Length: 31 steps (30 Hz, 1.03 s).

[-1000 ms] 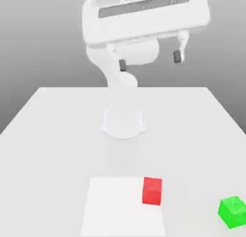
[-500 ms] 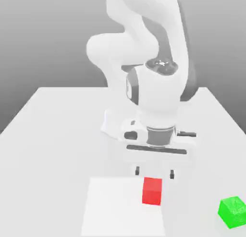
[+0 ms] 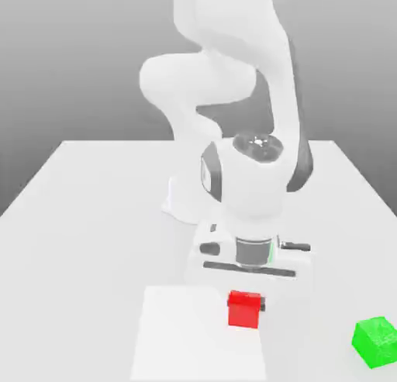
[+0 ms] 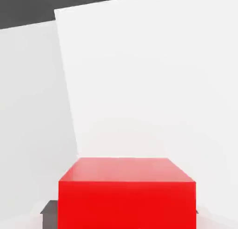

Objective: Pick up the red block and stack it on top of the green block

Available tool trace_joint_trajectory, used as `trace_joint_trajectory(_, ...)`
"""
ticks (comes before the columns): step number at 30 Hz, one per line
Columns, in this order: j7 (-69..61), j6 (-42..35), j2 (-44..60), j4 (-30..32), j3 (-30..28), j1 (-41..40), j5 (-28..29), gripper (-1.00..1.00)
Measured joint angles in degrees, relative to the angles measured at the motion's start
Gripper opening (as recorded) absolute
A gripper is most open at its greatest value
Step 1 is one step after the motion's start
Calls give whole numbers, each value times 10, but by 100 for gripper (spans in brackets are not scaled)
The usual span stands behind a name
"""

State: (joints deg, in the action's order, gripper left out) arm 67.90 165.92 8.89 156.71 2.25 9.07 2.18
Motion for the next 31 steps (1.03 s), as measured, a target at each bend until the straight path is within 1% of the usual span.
trace_joint_trajectory(4, -10, -54, -62, 10, 6, -2, -15, -100)
trace_joint_trajectory(6, -38, -73, -65, -6, 14, 8, -6, -100)
trace_joint_trajectory(13, -188, -127, -27, -96, 50, 43, 29, -100)
trace_joint_trajectory(22, -412, -194, 31, -215, 124, 68, 41, -100)
trace_joint_trajectory(24, -439, -189, 55, -233, 132, 73, 49, -100)
trace_joint_trajectory(27, -428, -142, 112, -241, 116, 88, 78, -100)
trace_joint_trajectory(28, -424, -131, 125, -242, 111, 92, 84, 100)
trace_joint_trajectory(31, -424, -131, 125, -242, 111, 92, 84, 100)
